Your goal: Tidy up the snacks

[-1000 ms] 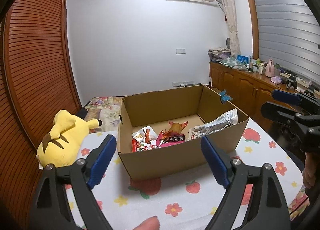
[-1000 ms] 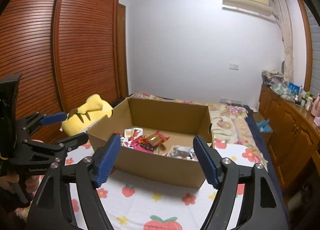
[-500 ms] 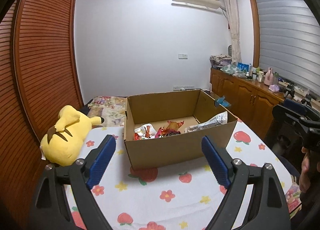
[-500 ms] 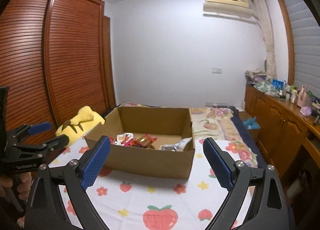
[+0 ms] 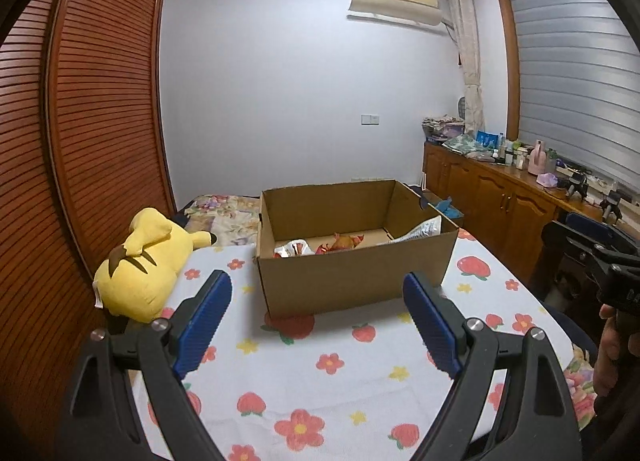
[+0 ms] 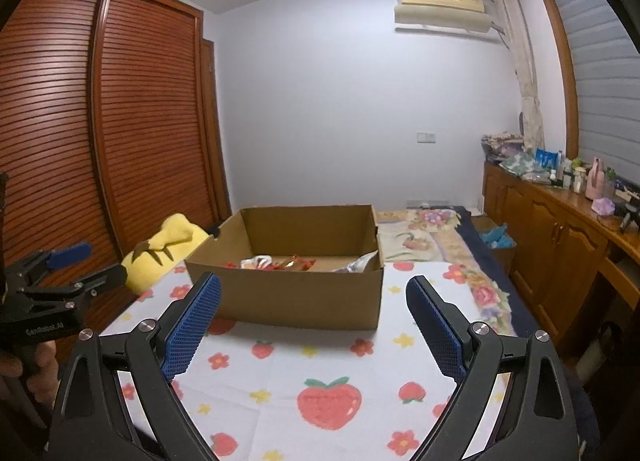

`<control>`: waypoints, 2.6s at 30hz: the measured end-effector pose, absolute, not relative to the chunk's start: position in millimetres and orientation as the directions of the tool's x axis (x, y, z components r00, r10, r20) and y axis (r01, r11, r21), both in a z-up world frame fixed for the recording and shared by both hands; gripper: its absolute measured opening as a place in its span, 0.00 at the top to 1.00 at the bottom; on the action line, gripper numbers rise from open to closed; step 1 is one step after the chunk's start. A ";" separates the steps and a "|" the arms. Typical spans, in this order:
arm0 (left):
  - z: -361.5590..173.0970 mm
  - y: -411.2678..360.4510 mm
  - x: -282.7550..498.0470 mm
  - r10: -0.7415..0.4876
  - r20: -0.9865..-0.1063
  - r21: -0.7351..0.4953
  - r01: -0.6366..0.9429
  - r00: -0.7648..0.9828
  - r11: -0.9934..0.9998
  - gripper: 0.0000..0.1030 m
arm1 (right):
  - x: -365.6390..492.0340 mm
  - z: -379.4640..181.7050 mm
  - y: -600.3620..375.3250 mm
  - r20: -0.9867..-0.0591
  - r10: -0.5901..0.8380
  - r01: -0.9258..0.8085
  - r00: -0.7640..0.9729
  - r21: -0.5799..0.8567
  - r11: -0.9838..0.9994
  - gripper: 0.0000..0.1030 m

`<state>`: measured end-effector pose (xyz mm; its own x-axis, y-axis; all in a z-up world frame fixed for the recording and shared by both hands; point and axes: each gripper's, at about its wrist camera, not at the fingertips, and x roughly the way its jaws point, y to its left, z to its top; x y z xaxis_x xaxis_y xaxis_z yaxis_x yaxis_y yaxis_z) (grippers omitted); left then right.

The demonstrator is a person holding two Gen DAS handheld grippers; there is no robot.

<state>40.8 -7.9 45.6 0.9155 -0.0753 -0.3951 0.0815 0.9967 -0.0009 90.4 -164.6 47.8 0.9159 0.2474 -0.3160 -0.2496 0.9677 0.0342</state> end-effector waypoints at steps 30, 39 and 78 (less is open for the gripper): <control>36.7 -13.3 21.9 -0.080 -0.398 0.009 0.091 0.914 0.996 0.14 | 70.8 39.3 -162.2 -0.322 0.223 -0.231 0.920 0.014 0.973 0.07; 36.9 -14.0 19.3 -0.085 -0.391 0.007 0.095 0.916 0.995 0.14 | 70.8 39.3 -162.2 -0.320 0.222 -0.230 0.921 0.013 0.973 0.07; 36.5 -15.5 14.2 -0.095 -0.389 0.002 0.105 0.916 0.995 0.14 | 66.0 39.2 -165.8 -0.322 0.221 -0.228 0.920 0.014 0.973 0.07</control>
<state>14.2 -15.5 36.5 0.9161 -0.0955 -0.3895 0.1046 0.9945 0.0023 66.0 -165.8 39.2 0.9205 0.2208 -0.3224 -0.2285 0.9734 0.0145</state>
